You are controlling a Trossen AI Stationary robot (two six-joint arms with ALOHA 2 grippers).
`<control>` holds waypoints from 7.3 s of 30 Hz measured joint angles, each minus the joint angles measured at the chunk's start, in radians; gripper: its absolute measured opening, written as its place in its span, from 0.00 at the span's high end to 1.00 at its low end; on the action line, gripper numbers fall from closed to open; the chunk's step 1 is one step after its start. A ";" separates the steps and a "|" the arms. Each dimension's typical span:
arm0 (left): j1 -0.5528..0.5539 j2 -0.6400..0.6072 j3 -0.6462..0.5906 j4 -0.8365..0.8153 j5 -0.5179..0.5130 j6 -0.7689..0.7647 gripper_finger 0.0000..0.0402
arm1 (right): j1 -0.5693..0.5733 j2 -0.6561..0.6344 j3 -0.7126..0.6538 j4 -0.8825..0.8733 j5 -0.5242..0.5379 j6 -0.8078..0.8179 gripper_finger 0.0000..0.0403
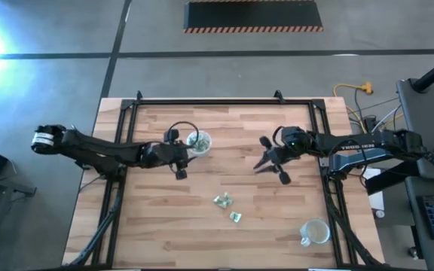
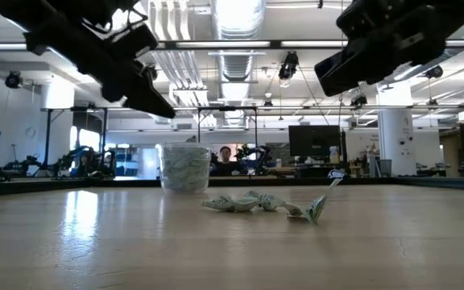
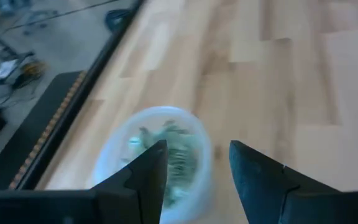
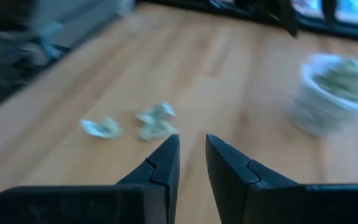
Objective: Pick and place Stevia / Truvia into bins
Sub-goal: Put the stevia packet into the transparent container
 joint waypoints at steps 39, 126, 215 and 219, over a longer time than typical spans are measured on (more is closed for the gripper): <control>-0.305 0.116 -0.007 -0.019 0.003 -0.107 0.61 | 0.380 0.723 0.089 0.592 0.002 0.050 0.67; -0.304 0.118 -0.064 -0.006 0.003 -0.158 0.61 | 0.423 0.884 0.230 0.515 0.044 0.039 0.75; -0.382 0.019 -0.073 -0.186 0.002 -0.314 0.61 | -0.168 1.011 0.863 0.063 0.021 0.076 0.98; -0.382 0.019 -0.073 -0.186 0.002 -0.314 0.61 | -0.169 1.011 0.863 0.040 0.021 0.077 0.98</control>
